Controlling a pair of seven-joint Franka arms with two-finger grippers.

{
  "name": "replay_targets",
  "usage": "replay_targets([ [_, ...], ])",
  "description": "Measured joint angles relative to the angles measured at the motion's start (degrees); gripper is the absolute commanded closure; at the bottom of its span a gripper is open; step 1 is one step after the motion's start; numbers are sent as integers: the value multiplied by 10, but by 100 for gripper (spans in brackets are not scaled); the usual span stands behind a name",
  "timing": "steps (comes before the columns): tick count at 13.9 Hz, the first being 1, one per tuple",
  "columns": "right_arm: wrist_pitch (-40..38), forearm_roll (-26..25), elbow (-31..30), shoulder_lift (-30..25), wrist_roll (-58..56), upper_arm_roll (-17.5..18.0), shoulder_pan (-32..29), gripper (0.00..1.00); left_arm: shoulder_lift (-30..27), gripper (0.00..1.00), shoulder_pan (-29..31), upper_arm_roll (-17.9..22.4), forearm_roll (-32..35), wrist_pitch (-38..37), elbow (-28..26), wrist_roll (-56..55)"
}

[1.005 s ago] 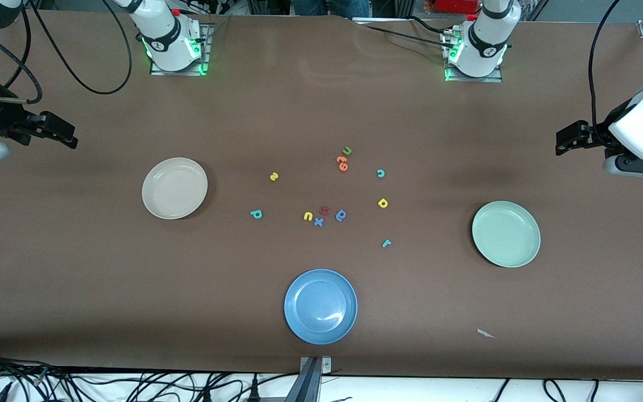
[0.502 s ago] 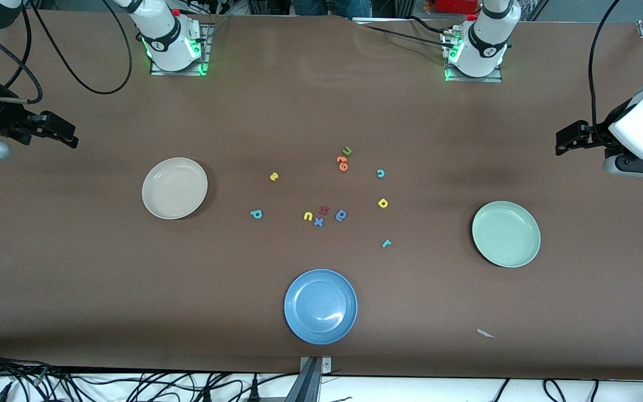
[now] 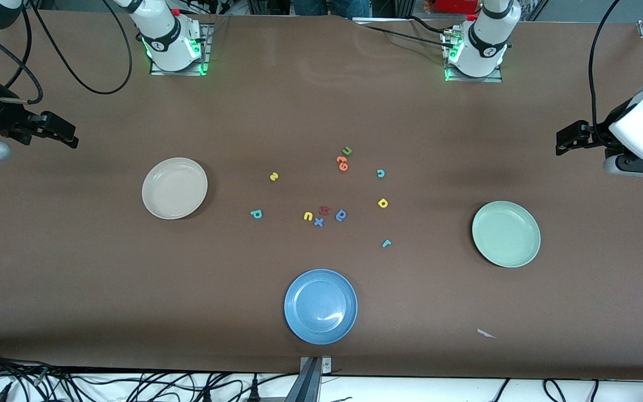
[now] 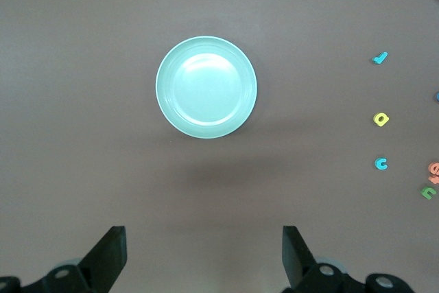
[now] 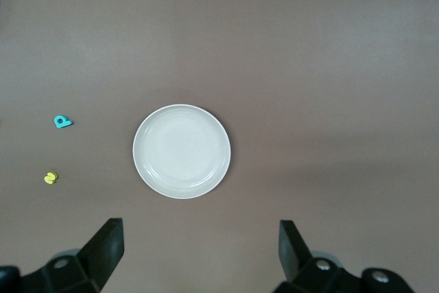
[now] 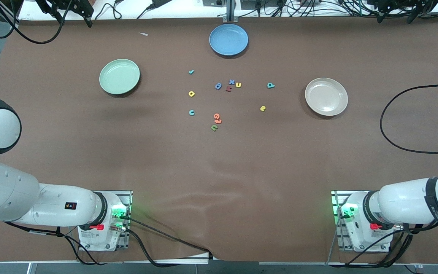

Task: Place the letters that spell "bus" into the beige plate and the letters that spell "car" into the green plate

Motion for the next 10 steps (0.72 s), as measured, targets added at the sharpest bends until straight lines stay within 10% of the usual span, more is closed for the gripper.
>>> replay_targets([
  [10, -28, 0, -2, 33, -3, 8, 7, 0, 0, 0, 0, 0, 0, 0, 0, 0],
])
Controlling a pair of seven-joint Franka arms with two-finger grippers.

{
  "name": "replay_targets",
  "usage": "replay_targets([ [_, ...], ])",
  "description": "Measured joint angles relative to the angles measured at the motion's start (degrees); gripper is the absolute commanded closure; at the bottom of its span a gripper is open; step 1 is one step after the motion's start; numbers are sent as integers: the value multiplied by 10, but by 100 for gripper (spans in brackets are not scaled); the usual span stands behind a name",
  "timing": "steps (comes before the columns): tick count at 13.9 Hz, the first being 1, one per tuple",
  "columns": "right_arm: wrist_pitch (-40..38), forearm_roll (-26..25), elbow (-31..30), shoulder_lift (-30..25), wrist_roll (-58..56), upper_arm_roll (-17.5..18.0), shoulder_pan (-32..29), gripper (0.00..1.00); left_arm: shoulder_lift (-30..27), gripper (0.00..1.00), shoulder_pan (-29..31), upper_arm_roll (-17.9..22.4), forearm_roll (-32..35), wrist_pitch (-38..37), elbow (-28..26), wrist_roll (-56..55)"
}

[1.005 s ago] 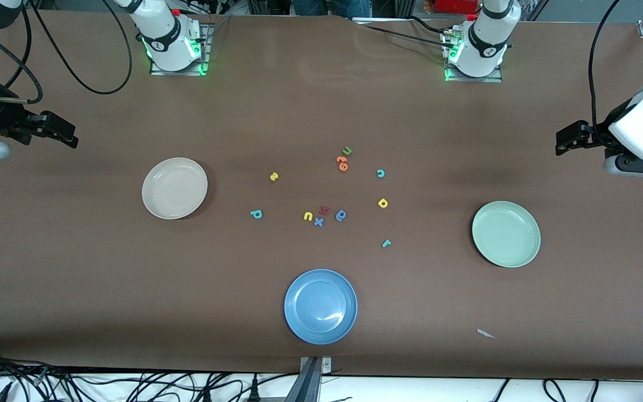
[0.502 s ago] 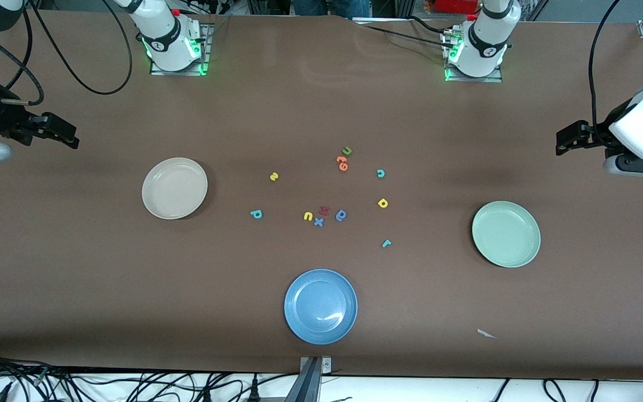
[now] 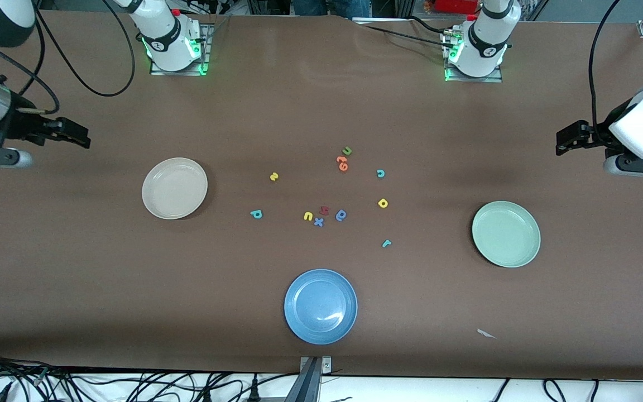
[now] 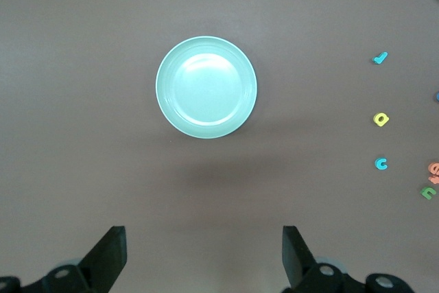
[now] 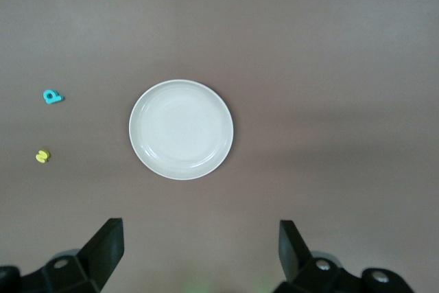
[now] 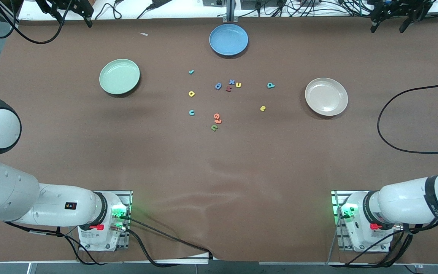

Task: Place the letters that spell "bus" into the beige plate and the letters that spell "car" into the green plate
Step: 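Grasp the teal letter a with the right gripper while the left gripper reaches letters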

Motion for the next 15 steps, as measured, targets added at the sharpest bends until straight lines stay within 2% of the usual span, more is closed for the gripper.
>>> replay_targets([
  [3, 9, 0, 0, 30, 17, 6, 40, 0, 0, 0, 0, 0, 0, 0, 0, 0],
  [8, 88, 0, -4, 94, 202, 8, 137, 1, 2, 0, 0, 0, 0, 0, 0, 0],
  [9, 106, -1, -5, 110, 234, 9, 153, 9, 4, 0, 0, 1, 0, 1, 0, 0],
  [12, 171, -1, -25, 158, 298, 9, 184, 24, 34, 0, 1, 1, 0, 3, 1, 0],
  [14, 252, -1, -61, 179, 337, 9, 199, 26, 61, 0, -2, -1, 0, 5, 1, 0],
  [15, 284, -1, -77, 187, 359, 9, 207, 32, 75, 0, -4, -3, 0, 7, 1, 0],
])
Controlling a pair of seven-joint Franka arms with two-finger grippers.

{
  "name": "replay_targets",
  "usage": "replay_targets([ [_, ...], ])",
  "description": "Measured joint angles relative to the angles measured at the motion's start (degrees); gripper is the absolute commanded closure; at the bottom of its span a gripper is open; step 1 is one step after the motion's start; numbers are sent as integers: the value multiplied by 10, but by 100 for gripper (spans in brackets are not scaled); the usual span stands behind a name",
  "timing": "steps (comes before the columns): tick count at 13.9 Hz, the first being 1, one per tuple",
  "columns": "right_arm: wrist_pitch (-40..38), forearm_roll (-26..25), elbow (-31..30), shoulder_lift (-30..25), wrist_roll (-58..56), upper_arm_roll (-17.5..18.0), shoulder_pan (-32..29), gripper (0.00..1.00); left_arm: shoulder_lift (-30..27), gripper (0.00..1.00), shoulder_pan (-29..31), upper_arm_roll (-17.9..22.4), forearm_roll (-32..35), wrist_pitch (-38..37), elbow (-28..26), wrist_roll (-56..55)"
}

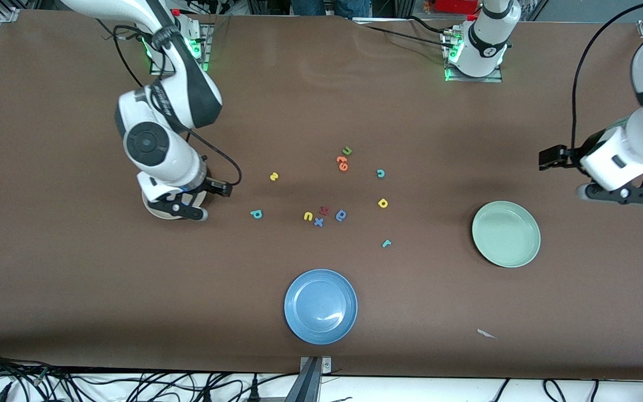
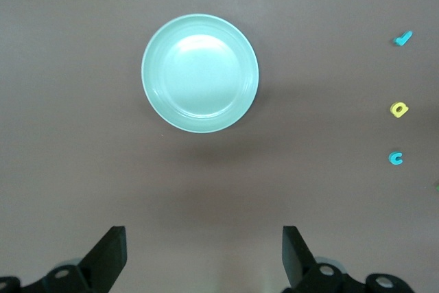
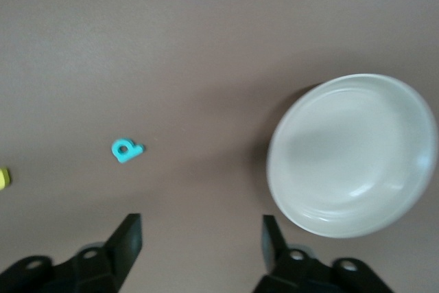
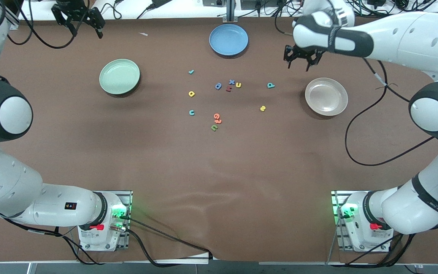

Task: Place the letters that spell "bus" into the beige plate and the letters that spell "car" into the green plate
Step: 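Grasp the teal letter a with the right gripper while the left gripper reaches letters, then drop the teal a on the beige plate while the left gripper grasps teal c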

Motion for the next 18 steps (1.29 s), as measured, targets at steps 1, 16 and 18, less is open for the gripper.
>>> replay_targets([
  [1, 22, 0, -11, 8, 25, 0, 9, 32, 14, 0, -2, -3, -4, 10, 0, 0],
  [16, 231, 0, -19, 131, 337, -9, 71, 38, 148, 0, -197, -15, -82, 391, -139, -240],
  [18, 249, 0, -19, 136, 339, -17, 72, 39, 143, 0, -221, -15, -82, 470, -198, -264],
])
